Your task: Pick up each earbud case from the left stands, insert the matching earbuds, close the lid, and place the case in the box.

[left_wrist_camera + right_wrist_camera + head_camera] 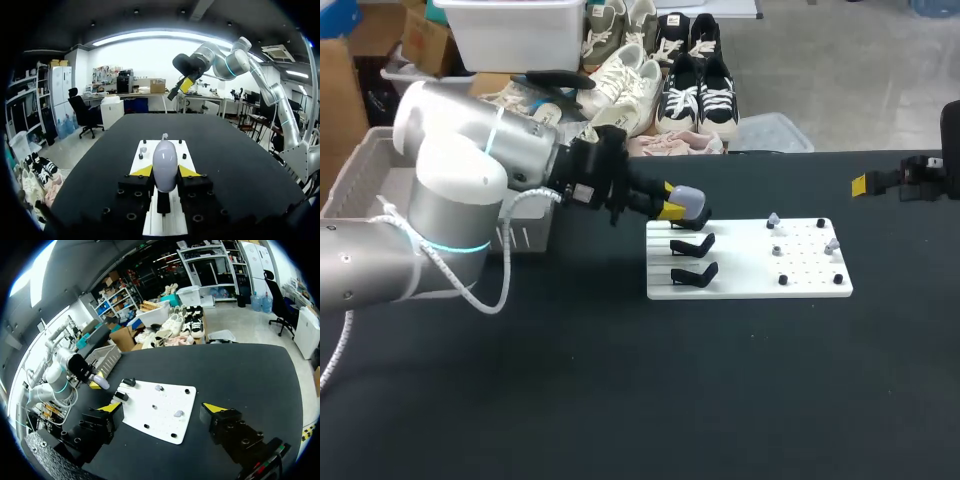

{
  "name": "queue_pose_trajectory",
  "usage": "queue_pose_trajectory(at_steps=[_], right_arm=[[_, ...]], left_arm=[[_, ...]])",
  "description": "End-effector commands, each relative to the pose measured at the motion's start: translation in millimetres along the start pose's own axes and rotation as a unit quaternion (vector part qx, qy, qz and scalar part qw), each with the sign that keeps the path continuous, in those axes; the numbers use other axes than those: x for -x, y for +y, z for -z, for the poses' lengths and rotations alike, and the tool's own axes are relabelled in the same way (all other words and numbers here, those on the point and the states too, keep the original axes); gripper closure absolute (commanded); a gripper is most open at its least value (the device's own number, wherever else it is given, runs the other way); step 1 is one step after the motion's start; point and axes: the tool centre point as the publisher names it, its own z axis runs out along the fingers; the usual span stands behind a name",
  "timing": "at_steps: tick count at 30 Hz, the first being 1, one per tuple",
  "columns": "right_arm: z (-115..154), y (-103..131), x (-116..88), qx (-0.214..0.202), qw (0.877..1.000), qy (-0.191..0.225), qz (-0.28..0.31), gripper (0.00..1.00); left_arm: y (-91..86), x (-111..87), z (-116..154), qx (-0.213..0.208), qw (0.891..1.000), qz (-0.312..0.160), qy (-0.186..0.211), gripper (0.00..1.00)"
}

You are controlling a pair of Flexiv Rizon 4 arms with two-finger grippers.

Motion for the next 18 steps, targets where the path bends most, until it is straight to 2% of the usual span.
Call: queue_pose_trajectory(at_steps=[1, 8, 13, 18], right_arm=[[0, -1, 0, 0.002, 1.000, 0.001, 0.001, 0.00], [0, -1, 0, 0.002, 1.000, 0.001, 0.001, 0.00], [0, -1, 0, 0.002, 1.000, 0.001, 0.001, 0.00], [0, -1, 0, 0.002, 1.000, 0.001, 0.001, 0.00]], left_arm=[[-39.2, 23.2, 16, 0.038, 0.998, -0.010, -0.046, 1.00], [-63.4, 52.7, 19, 0.073, 0.991, -0.029, -0.112, 1.00], [-76.0, 63.6, 24, 0.079, 0.989, -0.032, -0.124, 1.00], [-76.0, 63.6, 24, 0.079, 0.989, -0.032, -0.124, 1.00]])
